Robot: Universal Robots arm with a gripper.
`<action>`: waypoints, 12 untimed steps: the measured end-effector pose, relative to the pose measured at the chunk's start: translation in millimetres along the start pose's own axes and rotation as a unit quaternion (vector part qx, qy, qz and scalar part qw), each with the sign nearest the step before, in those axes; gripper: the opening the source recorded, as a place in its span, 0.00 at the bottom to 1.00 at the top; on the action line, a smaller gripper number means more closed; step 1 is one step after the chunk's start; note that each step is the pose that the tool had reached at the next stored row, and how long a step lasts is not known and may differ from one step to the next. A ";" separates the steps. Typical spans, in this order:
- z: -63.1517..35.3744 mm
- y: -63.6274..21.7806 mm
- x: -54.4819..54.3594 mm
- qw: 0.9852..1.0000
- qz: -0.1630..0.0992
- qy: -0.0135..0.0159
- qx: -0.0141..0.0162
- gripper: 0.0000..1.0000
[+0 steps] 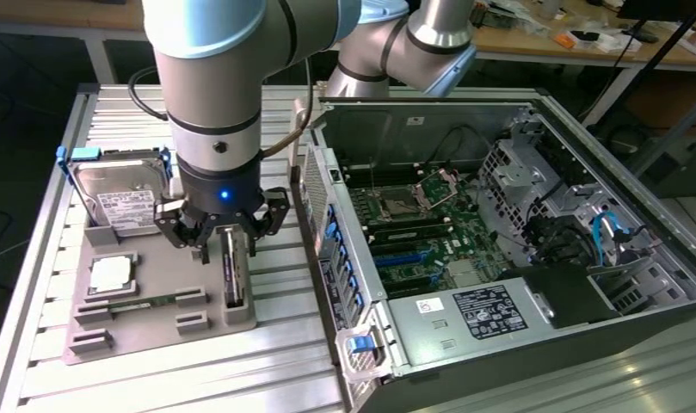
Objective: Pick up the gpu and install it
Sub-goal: 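Pick up the gpu and move the gpu toward the slot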
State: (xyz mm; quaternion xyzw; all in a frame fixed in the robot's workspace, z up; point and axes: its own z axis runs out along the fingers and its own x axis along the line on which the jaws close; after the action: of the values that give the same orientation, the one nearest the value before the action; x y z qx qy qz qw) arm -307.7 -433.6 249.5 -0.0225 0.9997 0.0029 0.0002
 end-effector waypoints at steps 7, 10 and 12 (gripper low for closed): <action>0.6 0.0 0.1 1.000 0.001 -0.001 0.000 0.60; 0.9 0.0 0.2 1.000 0.001 -0.001 0.000 0.60; 1.1 0.1 0.4 1.000 0.002 -0.001 0.000 0.60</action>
State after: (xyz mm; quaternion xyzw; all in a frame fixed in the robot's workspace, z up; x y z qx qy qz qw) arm -308.2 -433.6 248.4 -0.0201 0.9998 0.0031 0.0011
